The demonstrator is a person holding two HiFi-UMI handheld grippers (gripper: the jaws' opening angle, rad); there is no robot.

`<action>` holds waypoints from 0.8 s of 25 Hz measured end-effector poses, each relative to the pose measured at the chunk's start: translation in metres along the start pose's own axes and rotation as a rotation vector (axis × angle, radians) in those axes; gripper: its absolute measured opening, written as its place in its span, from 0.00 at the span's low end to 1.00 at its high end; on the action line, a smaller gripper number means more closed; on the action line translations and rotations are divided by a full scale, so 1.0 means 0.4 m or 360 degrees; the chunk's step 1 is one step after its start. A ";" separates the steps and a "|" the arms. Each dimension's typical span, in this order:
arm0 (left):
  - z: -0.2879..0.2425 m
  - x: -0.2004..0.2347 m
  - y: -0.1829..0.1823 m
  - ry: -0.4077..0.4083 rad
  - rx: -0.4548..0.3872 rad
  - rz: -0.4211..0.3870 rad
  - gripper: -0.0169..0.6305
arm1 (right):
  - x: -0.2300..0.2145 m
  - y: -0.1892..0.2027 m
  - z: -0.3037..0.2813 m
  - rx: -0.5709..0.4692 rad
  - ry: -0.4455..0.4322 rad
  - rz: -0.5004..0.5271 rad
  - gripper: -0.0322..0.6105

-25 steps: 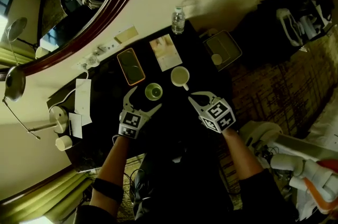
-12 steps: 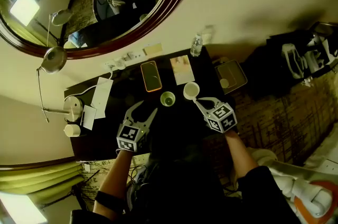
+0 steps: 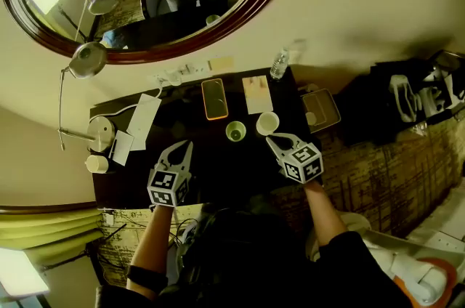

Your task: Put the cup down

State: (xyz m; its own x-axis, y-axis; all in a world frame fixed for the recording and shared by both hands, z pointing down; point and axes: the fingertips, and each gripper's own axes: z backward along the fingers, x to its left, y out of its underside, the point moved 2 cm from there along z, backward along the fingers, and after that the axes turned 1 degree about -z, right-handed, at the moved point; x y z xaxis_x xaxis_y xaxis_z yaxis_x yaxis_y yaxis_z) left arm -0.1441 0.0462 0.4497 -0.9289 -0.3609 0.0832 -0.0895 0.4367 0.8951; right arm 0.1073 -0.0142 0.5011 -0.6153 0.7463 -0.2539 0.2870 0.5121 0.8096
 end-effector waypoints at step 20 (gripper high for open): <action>0.064 -0.001 0.022 -0.0076 -0.0024 -0.0025 0.03 | 0.037 0.032 -0.007 0.0040 -0.0051 0.0032 0.06</action>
State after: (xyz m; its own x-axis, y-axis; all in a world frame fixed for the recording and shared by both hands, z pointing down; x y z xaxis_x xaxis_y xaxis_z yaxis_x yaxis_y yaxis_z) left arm -0.1539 0.0713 0.4464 -0.9435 -0.3278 0.0483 -0.0993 0.4188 0.9026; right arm 0.0999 0.0023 0.5094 -0.5855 0.7697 -0.2546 0.3179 0.5069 0.8013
